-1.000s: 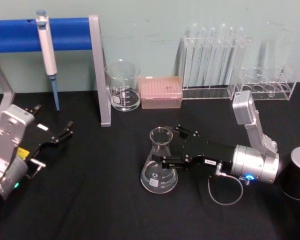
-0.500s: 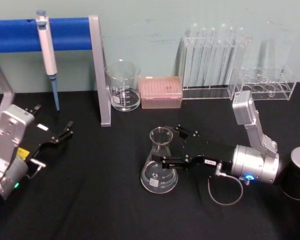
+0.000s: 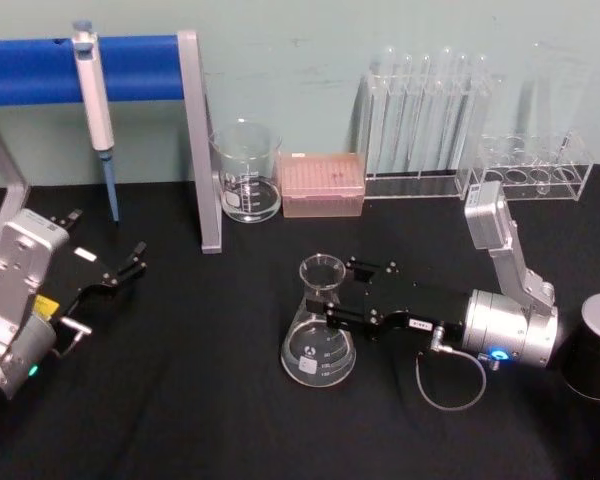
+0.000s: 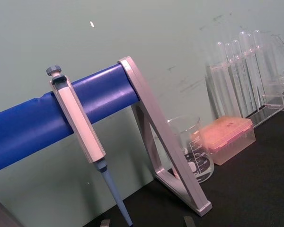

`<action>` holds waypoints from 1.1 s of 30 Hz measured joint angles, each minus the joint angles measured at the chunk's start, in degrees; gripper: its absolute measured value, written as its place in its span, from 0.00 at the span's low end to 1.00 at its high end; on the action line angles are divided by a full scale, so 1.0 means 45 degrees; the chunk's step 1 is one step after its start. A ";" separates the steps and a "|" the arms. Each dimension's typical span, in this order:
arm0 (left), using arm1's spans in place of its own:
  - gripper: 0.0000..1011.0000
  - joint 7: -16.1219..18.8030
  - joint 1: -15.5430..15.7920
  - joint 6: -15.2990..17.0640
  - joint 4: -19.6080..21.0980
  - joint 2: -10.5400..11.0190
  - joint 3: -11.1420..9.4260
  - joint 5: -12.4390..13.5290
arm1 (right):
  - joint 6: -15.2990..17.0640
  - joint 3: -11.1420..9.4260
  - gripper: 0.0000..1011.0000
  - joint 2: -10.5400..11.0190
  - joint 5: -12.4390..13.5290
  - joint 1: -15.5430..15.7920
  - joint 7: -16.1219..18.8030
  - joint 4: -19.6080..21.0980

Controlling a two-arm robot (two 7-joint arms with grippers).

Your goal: Grasp the erlenmeyer flask with one hand, shake it three times, then place it back.

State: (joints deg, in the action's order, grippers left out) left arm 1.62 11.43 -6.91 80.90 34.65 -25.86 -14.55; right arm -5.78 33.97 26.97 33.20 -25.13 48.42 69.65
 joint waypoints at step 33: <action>0.99 0.0000 0.0000 0.0000 0.0000 0.0000 0.0001 0.0000 | -0.0023 -0.0184 0.44 0.0003 0.0344 0.0136 0.0008 0.0109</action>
State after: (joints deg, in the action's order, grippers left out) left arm 1.62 11.43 -6.91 80.90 34.65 -25.86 -14.55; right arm -5.88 33.14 26.98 34.75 -24.52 48.46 70.14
